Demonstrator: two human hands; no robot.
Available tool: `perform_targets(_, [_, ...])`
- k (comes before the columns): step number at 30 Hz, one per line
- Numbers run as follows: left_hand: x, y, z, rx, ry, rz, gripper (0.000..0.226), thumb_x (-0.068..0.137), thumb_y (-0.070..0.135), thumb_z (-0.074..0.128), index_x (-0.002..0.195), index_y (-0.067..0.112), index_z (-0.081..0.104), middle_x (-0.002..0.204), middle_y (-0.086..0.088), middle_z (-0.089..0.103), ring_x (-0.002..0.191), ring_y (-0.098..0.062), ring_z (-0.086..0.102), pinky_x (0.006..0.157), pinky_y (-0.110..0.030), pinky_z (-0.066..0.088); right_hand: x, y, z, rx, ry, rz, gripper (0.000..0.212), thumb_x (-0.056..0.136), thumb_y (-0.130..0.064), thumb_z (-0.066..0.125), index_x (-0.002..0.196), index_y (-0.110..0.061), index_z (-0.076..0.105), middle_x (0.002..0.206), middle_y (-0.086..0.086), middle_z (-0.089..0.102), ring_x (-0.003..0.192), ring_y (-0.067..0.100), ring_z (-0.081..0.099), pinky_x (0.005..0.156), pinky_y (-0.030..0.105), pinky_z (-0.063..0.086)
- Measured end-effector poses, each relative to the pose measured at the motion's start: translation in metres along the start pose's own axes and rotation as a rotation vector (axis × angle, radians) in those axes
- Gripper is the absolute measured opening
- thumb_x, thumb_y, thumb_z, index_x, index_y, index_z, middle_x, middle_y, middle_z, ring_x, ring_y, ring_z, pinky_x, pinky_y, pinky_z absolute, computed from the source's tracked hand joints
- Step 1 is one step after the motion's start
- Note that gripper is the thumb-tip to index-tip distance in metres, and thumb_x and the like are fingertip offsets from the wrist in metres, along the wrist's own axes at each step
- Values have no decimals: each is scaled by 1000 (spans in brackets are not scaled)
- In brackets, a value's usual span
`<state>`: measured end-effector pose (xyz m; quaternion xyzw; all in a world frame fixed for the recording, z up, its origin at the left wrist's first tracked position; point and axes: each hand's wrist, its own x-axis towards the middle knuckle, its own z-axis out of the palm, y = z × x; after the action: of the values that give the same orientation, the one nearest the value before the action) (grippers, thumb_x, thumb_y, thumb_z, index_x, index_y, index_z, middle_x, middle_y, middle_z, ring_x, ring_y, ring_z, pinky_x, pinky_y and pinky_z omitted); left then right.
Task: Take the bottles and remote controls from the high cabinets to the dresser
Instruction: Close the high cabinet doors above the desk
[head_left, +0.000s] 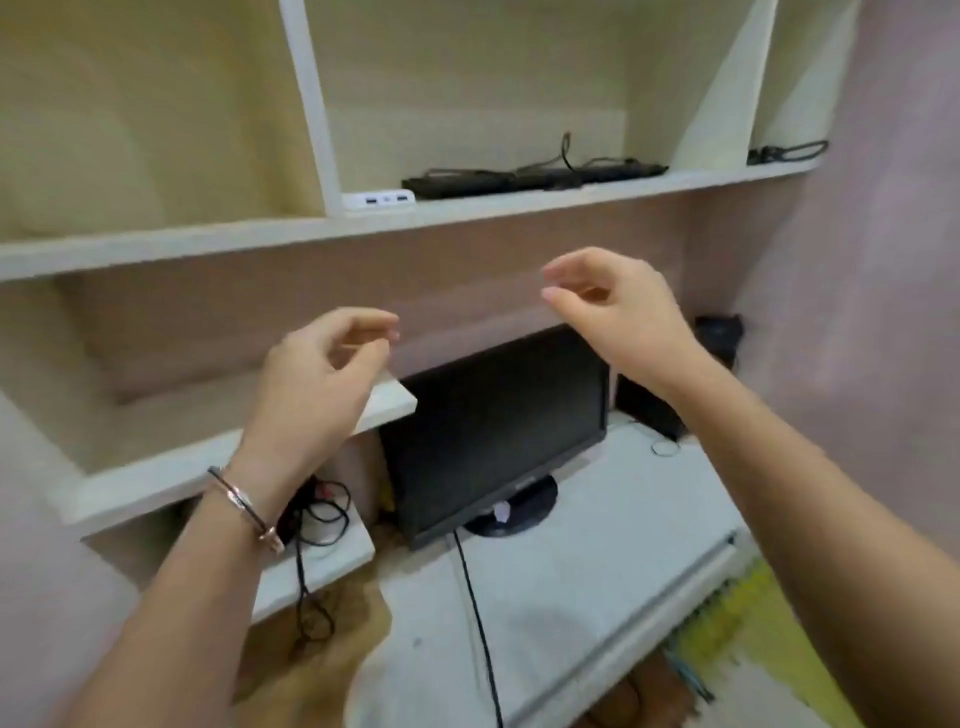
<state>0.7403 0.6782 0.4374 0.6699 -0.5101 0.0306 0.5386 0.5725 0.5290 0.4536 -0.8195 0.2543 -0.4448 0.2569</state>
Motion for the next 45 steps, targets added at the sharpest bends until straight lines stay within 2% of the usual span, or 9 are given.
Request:
perform_targets(6, [-177, -117, 123, -29, -625, -486, 28, 86, 14, 59, 78, 40, 60, 90, 13, 69, 85, -7, 66, 62, -12, 46, -240, 142, -12, -197, -160, 731, 27, 86, -17, 60, 113, -13, 63, 89, -3, 62, 88, 15, 61, 76, 17, 42])
perform_targets(11, [-291, -176, 173, -23, -1006, -881, 22, 88, 3, 53, 85, 22, 63, 100, -12, 68, 99, -27, 63, 96, -29, 44, -413, 176, -27, -234, -194, 1256, 31, 86, -19, 59, 117, -12, 60, 94, 1, 64, 81, 14, 60, 73, 20, 42])
perform_targets(16, [-329, -191, 208, 42, -1097, -1138, 21, 85, 3, 59, 106, 0, 63, 100, -17, 66, 91, -26, 60, 72, -28, 42, -510, 182, -44, -191, -207, 1654, 35, 86, -17, 56, 121, -11, 57, 103, 7, 67, 90, 20, 58, 72, 23, 37])
perform_targets(19, [-323, -184, 239, 116, -1114, -1177, 24, 85, 1, 58, 109, -3, 62, 102, -20, 64, 90, -26, 58, 80, -27, 36, -541, 191, -60, -114, -187, 1830, 38, 88, -12, 55, 124, -4, 52, 115, 14, 62, 89, 18, 52, 68, 22, 35])
perform_targets(25, [-305, -166, 339, 198, -1168, -1172, 27, 85, 3, 58, 111, -1, 60, 110, -20, 63, 98, -31, 59, 96, -37, 44, -550, 249, -113, -13, -33, 1983, 39, 88, -13, 58, 124, 0, 52, 120, 20, 60, 99, 28, 61, 91, 35, 48])
perform_targets(30, [-273, -107, 424, 123, -1213, -1071, 18, 89, 9, 53, 106, 12, 59, 114, -13, 60, 99, -26, 58, 80, -21, 44, -502, 314, -178, 95, 66, 1911, 40, 90, -12, 53, 128, 0, 49, 104, 13, 57, 89, 23, 56, 65, 25, 44])
perform_targets(35, [-239, -87, 483, 171, -1246, -971, 27, 90, 15, 51, 116, 12, 59, 119, -9, 60, 112, -25, 56, 87, -29, 37, -455, 374, -232, 118, 204, 1807, 37, 90, -13, 53, 126, -4, 50, 103, 11, 58, 91, 22, 55, 76, 28, 41])
perform_targets(40, [-223, -98, 538, 215, -1306, -1039, 34, 92, 6, 45, 125, 2, 52, 121, -16, 58, 99, -23, 54, 84, -29, 37, -440, 417, -255, 169, 268, 1850, 33, 90, -12, 52, 122, -2, 51, 110, 12, 57, 87, 20, 55, 62, 18, 41])
perform_targets(45, [-201, -104, 621, 234, -1301, -1110, 28, 95, 5, 39, 117, -4, 53, 107, -15, 58, 88, -26, 52, 55, -23, 39, -444, 462, -267, 211, 256, 2021, 35, 89, -14, 55, 123, -3, 51, 105, 11, 59, 75, 15, 55, 58, 21, 40])
